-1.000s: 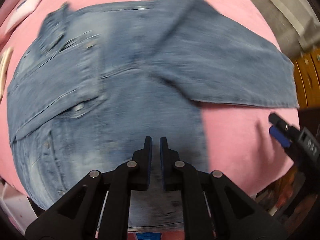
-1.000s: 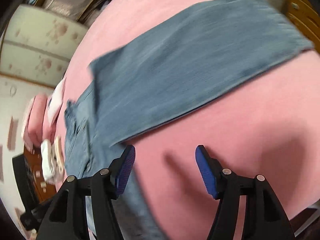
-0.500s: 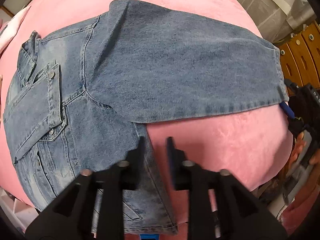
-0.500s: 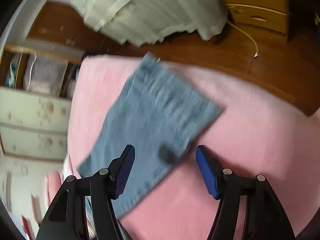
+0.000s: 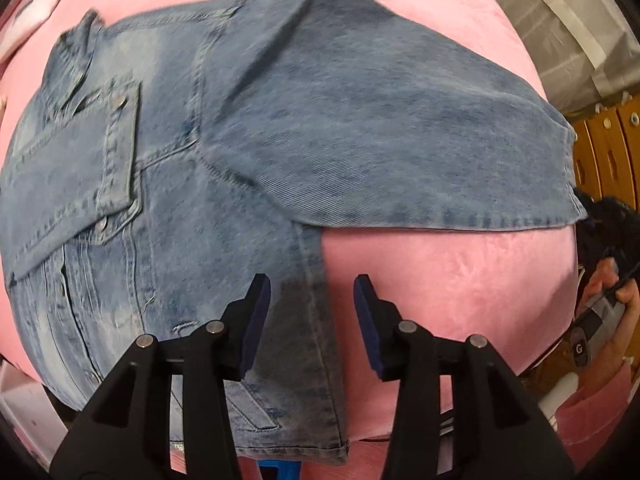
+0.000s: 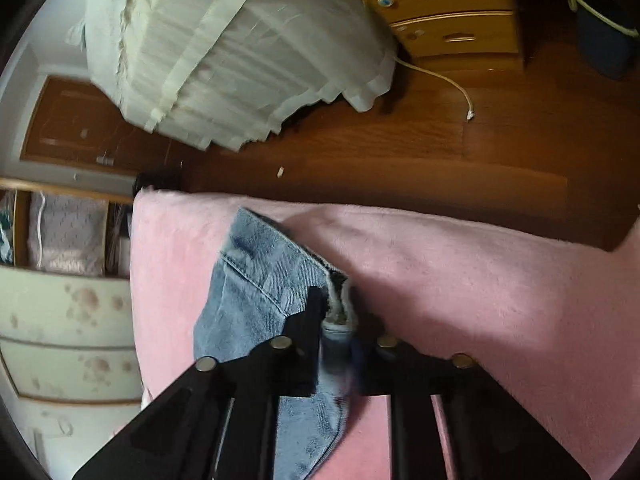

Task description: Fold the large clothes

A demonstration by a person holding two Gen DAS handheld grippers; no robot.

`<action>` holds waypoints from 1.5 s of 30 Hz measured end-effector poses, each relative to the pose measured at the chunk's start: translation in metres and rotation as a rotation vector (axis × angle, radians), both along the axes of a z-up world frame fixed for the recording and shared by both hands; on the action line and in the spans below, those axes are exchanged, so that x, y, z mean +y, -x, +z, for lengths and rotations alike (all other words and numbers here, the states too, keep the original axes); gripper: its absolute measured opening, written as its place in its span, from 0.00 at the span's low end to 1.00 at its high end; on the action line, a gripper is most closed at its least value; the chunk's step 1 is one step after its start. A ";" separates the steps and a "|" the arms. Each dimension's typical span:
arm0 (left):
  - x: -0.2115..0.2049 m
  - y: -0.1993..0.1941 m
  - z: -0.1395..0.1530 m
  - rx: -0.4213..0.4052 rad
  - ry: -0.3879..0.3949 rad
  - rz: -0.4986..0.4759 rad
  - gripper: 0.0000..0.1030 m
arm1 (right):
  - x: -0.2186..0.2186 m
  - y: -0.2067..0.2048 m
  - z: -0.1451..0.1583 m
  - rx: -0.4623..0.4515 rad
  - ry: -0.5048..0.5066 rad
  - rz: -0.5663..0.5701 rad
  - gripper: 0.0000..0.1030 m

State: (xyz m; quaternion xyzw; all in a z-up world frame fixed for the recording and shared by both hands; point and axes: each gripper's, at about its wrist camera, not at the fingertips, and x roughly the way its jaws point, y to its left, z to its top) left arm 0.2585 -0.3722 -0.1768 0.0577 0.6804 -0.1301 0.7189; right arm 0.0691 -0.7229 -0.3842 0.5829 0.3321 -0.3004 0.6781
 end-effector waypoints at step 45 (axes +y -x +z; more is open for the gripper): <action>0.498 -0.052 0.016 -0.129 0.162 0.290 0.53 | 0.716 -0.323 -0.021 -0.049 0.500 1.109 0.15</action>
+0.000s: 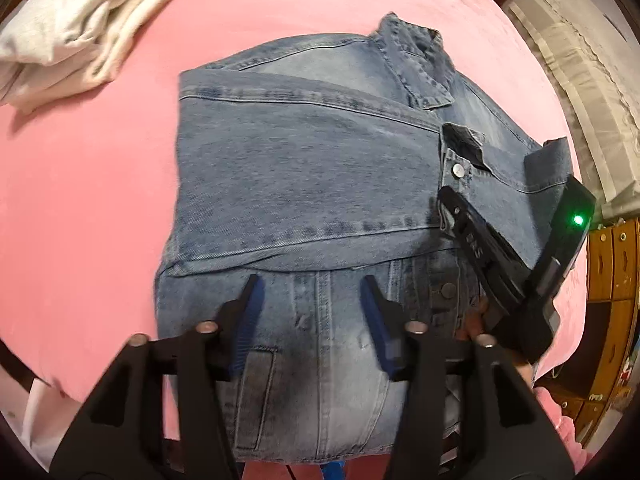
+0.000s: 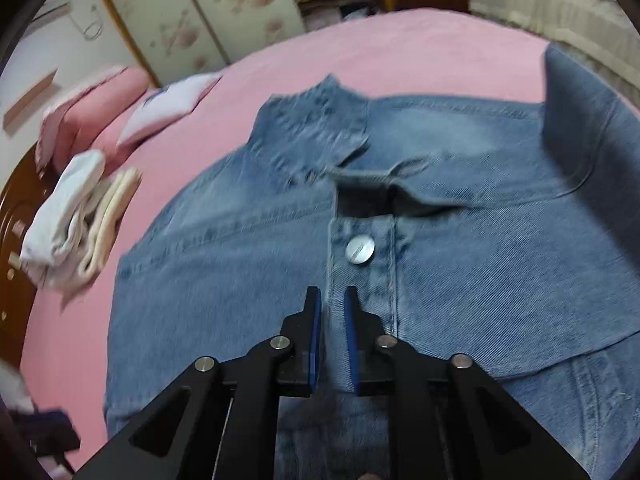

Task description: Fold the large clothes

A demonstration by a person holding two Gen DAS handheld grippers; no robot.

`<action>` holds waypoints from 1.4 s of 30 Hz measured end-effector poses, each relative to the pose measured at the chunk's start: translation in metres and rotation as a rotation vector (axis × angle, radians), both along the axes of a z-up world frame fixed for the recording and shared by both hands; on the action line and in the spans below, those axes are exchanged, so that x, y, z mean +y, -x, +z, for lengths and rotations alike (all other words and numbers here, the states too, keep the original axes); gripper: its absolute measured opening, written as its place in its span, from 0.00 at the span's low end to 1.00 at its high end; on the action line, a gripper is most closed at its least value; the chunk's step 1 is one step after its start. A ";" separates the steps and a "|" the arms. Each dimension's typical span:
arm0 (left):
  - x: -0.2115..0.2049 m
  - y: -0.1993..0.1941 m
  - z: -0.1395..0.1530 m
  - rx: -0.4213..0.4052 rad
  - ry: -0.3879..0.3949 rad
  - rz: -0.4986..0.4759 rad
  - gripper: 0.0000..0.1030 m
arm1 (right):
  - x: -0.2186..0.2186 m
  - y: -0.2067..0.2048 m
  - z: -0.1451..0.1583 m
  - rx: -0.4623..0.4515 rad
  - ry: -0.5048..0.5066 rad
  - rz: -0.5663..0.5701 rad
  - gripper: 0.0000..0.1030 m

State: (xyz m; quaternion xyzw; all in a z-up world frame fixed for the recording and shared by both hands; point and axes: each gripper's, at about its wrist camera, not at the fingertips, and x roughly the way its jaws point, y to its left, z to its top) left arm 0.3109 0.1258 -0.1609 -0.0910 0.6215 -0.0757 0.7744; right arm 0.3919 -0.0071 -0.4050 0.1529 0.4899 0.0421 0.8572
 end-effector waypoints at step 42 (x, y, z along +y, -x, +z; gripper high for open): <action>-0.177 -0.055 0.090 -0.601 0.461 0.432 0.09 | -0.323 0.068 0.040 0.020 0.309 0.174 0.69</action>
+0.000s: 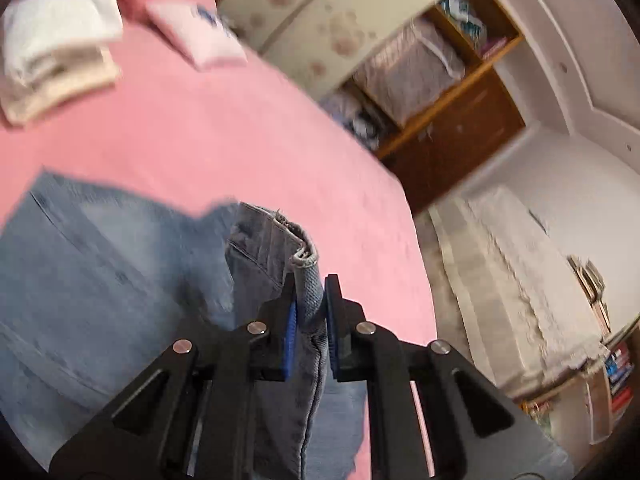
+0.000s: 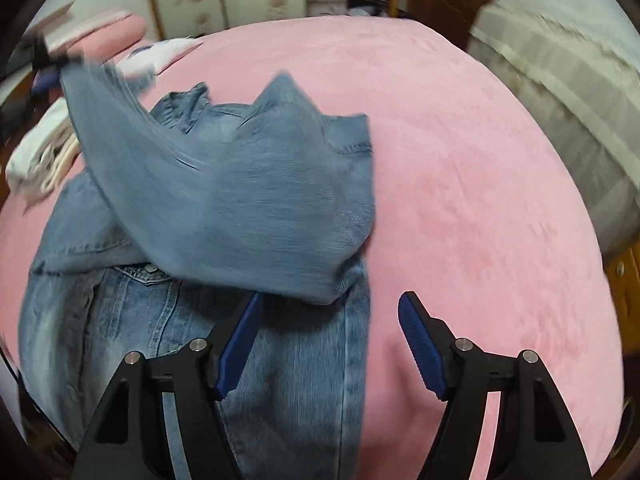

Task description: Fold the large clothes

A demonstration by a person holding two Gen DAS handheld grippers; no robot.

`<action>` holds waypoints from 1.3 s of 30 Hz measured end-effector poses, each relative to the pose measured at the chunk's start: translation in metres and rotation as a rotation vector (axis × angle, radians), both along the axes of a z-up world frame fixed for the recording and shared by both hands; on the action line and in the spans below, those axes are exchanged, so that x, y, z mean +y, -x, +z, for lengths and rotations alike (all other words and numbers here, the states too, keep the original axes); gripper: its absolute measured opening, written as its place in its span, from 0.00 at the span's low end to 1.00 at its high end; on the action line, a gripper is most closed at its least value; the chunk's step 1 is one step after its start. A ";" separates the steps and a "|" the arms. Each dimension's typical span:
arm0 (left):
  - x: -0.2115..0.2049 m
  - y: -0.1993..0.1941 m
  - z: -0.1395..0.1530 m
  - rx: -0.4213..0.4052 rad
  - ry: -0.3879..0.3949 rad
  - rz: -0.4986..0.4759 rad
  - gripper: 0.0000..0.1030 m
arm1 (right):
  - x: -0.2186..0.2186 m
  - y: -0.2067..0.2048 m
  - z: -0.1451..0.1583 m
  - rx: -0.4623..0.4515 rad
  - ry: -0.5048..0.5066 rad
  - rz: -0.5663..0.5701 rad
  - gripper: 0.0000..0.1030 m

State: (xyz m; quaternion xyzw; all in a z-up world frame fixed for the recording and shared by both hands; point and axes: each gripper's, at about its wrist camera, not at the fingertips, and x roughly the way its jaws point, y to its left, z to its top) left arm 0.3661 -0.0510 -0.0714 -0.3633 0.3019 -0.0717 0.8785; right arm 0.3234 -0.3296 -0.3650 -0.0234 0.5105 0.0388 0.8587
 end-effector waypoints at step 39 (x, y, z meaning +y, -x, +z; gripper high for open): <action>-0.071 -0.028 -0.191 0.713 -0.388 -0.325 0.12 | 0.122 -0.094 -0.080 0.307 -0.409 0.156 0.00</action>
